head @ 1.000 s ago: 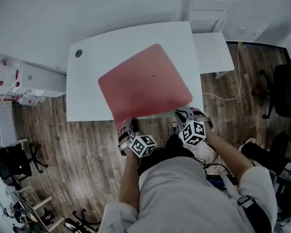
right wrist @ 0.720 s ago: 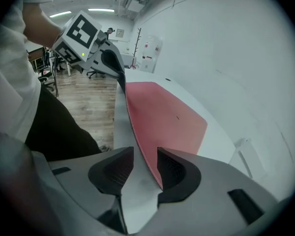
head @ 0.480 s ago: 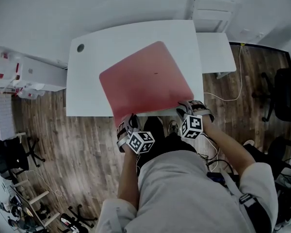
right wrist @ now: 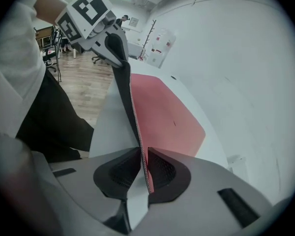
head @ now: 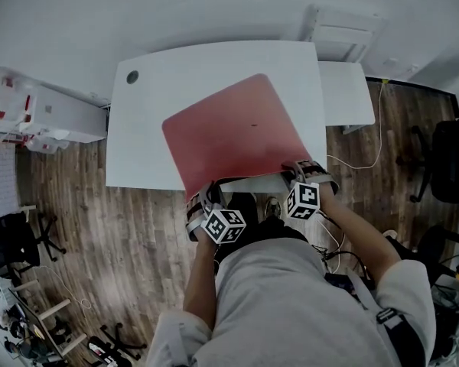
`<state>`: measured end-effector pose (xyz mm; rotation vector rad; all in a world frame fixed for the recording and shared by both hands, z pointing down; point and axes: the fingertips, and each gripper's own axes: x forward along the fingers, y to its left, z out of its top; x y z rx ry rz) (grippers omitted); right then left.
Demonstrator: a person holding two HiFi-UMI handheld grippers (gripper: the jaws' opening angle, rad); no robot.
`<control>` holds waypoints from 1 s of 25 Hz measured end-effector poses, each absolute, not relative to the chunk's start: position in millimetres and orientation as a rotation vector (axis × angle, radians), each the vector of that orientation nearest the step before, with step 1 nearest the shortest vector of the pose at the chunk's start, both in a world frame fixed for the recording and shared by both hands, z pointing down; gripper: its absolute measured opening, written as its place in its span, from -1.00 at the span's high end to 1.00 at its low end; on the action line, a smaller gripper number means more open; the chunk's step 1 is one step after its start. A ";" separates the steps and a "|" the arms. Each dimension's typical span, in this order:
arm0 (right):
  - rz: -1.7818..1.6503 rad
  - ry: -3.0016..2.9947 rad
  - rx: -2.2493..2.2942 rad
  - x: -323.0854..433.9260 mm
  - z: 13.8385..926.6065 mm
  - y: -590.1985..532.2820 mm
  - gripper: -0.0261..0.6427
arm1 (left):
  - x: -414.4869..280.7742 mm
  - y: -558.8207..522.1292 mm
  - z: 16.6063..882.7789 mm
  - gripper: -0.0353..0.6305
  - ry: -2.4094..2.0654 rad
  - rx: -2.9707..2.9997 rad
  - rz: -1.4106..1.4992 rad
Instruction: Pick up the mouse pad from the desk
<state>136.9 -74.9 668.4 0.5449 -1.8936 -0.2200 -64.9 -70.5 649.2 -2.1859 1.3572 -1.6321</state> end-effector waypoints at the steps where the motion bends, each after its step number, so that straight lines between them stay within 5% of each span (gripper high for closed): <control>1: -0.223 -1.894 0.548 135.3 665.8 -79.7 0.72 | -66.1 -73.9 649.9 0.80 1.352 -2.188 -1.634; 25: -0.306 -1.789 0.609 104.7 643.4 -214.4 0.73 | -90.2 -189.0 664.5 0.80 1.305 -2.228 -1.596</control>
